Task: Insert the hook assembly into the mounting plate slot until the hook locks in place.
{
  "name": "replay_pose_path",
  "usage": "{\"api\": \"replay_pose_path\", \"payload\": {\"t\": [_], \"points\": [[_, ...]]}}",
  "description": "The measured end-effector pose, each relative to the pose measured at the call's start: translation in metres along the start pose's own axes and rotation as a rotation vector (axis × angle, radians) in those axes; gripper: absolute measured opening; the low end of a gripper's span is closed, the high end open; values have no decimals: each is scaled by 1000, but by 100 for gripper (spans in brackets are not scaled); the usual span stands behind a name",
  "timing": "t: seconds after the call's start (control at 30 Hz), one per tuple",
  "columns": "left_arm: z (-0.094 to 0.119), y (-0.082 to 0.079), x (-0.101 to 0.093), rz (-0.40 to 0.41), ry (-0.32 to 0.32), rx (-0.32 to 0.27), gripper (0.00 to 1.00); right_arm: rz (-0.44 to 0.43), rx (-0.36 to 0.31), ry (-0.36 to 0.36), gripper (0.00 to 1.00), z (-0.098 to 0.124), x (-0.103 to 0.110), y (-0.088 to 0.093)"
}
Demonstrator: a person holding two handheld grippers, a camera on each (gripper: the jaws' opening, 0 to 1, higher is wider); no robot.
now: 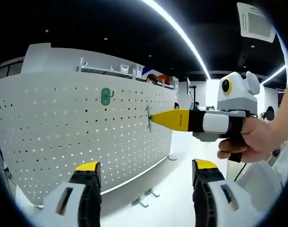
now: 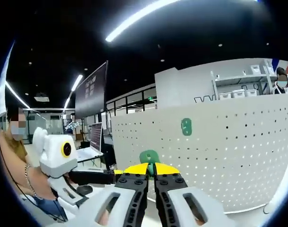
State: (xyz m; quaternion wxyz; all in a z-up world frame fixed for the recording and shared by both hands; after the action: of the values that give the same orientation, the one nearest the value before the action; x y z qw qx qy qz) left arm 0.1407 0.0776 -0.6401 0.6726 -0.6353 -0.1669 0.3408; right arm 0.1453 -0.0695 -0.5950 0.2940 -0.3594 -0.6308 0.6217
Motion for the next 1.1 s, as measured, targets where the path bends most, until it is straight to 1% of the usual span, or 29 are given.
{"api": "replay_pose_path", "payload": {"t": [0.17,0.27,0.33,0.4,0.57,0.67,0.8,0.97,1.1], "points": [[2,5,1,5,0,19,81,-7,-8,22,1,1,-12,-5],[4,10,-1,1,20,37,81,-8,-14,37,1,1,-21,-7],[5,12,-1,-16,24,52,81,-12,-19,47,1,1,-26,-10],[7,15,0,-17,25,57,81,-27,-26,55,1,1,-31,-13],[14,22,1,-32,25,78,79,-25,-40,86,1,-1,-45,-19],[17,27,2,-25,22,95,79,-21,-44,104,1,-2,-51,-22],[22,36,4,-22,25,122,79,-5,-35,132,1,-6,-59,-24],[28,42,5,-13,27,132,78,-5,-37,155,1,-11,-66,-27],[32,47,5,-25,27,149,78,0,-48,173,1,-18,-72,-31]]}}
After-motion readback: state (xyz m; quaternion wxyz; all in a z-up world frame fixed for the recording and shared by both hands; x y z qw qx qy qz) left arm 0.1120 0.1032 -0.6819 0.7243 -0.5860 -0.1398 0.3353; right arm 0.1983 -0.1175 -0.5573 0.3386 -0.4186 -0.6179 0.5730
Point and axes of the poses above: the point that each gripper's makers call its tool centre point, and the gripper's own axes: z roughly backward along the fingers, x roughly to its left, y roughly out of its underside, the point moved 9 cm from there along z, roughly backward along the fingers, and after that the axes turned 9 degrees about z, right-handed, at the moved point
